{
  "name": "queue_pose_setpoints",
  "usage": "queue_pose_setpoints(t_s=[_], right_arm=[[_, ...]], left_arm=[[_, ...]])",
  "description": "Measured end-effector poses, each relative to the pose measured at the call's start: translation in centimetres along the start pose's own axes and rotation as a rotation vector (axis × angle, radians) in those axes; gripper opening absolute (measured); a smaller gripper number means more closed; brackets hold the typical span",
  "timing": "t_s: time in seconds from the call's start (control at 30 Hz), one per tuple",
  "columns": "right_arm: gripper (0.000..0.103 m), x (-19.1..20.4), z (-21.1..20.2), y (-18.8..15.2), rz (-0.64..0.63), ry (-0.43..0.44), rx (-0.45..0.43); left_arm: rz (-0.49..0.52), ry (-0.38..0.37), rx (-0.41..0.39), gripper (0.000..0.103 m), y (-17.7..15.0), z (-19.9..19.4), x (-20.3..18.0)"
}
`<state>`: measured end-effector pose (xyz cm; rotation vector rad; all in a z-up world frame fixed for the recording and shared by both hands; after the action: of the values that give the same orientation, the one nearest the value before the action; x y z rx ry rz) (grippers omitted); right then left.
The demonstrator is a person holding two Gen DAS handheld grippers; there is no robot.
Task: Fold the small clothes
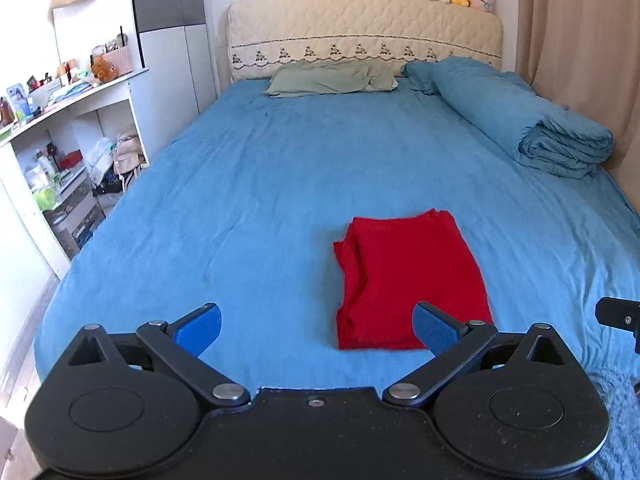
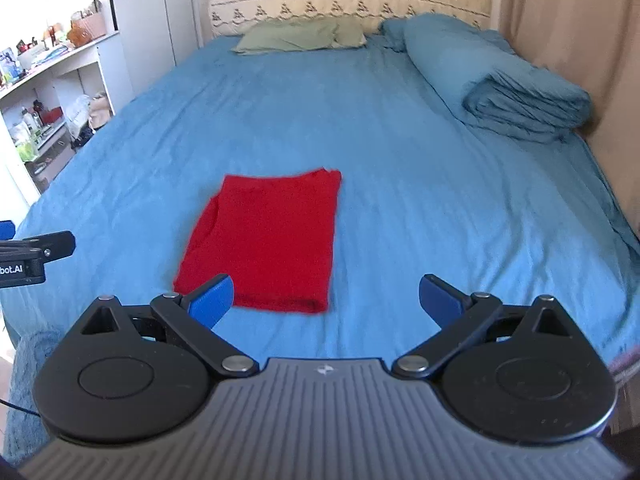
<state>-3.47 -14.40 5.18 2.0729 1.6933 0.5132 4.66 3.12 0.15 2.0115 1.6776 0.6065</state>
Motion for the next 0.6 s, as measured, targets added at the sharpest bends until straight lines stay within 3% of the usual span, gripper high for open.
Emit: queue_pose_setpoints(t_s=[0.23, 0.6], right_arm=[[0.103, -0.3, -0.1, -2.8, 0.038, -0.019, 0.041], [0.103, -0.7, -0.5, -3.0, 0.041, -0.033, 0.030]], left_arm=[[0.019, -0.003, 0.002, 0.103, -2.1, -1.0, -0.3], [0.044, -0.001, -0.016, 0.103, -2.4, -1.4, -1.3]])
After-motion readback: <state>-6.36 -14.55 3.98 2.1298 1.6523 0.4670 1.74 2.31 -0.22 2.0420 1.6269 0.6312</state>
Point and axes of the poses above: each gripper's, at about its wrist camera, not at the fingertips, and z roughly the way its jaws point, x to its left, y to its top, the point moved 3 cm from there along z, roughly the way its jaws point, and after that the axes turned 12 degrees about x, right-handed, at the moved point
